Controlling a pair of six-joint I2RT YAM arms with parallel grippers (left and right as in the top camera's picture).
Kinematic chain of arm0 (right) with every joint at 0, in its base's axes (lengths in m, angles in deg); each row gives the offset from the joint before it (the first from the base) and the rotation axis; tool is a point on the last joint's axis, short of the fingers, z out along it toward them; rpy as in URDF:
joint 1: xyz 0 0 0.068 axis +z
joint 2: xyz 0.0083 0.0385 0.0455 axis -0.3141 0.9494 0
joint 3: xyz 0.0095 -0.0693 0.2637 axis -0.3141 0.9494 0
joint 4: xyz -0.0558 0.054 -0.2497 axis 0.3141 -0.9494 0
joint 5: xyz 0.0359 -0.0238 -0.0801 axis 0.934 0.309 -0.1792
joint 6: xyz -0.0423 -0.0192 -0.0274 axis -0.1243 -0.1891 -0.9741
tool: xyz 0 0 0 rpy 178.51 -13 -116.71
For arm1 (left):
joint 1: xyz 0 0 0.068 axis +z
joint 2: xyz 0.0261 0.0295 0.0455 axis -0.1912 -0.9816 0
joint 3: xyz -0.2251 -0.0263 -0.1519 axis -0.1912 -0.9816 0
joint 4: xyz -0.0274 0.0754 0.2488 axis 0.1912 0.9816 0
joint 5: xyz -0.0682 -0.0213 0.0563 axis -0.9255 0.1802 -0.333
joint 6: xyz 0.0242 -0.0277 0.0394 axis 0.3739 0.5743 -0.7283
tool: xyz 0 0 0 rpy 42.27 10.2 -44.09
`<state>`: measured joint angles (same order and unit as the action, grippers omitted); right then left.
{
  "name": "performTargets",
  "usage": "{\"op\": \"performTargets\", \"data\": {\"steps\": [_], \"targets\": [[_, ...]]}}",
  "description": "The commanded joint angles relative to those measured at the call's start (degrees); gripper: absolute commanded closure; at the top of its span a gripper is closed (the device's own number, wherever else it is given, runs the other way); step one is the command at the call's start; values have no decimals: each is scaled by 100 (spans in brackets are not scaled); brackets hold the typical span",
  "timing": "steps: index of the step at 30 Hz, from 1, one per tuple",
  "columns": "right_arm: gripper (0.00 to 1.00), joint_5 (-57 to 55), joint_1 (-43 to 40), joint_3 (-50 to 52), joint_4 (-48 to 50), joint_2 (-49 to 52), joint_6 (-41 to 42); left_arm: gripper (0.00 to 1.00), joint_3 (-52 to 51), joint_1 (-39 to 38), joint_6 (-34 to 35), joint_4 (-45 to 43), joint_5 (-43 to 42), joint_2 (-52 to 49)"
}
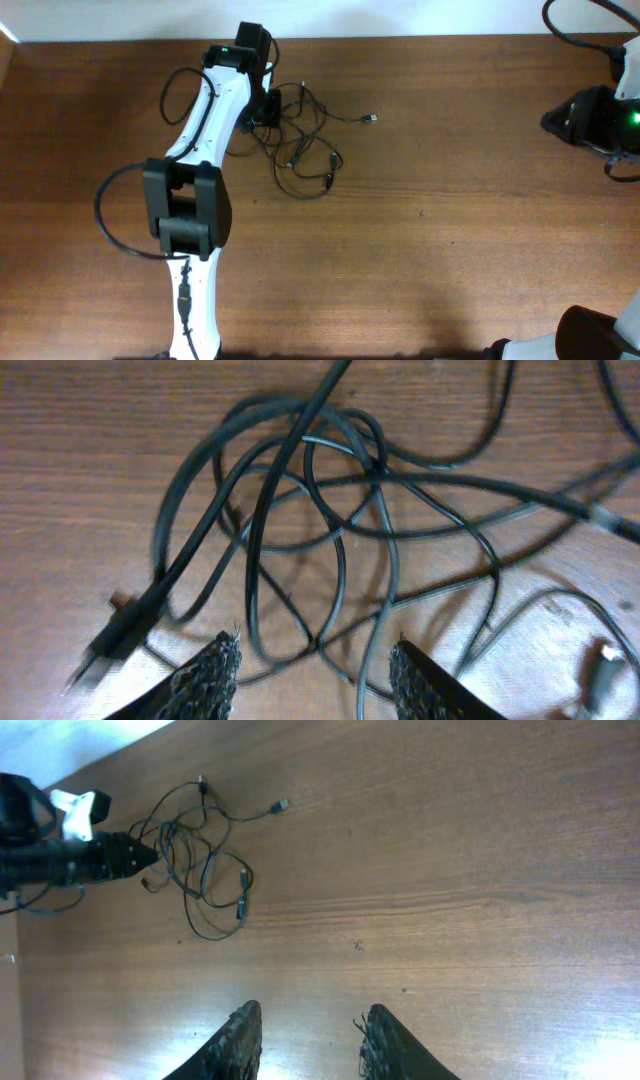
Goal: Untangle cables
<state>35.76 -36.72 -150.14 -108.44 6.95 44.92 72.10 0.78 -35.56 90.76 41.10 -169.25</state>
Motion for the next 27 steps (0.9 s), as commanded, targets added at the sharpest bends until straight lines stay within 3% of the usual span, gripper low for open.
{"op": "performTargets", "data": {"steps": [1, 4, 6, 9, 15, 21, 27], "targets": [[66, -127, 42, 26, -31, 7, -66, 49, 15, 28, 94, -238, 140, -251], [66, -136, 42, 26, -35, 7, -66, 54, 15, 28, 111, -358, 293, -389], [66, -136, 42, 26, -37, 7, -63, 63, 15, 28, 114, -352, 313, -522], [66, -138, 42, 26, -28, 7, -66, 100, 15, 28, 116, -341, 313, -579], [65, -133, 42, 26, 13, 7, -61, 100, 595, 28, 133, 20, 138, -490], [65, -136, 42, 26, 50, 24, -44, 100, 2894, 28, 131, 1572, -691, -238], [65, -111, 48, 26, 74, 173, -44, 100, 4555, -13, 129, 2516, -1292, 13]]}}
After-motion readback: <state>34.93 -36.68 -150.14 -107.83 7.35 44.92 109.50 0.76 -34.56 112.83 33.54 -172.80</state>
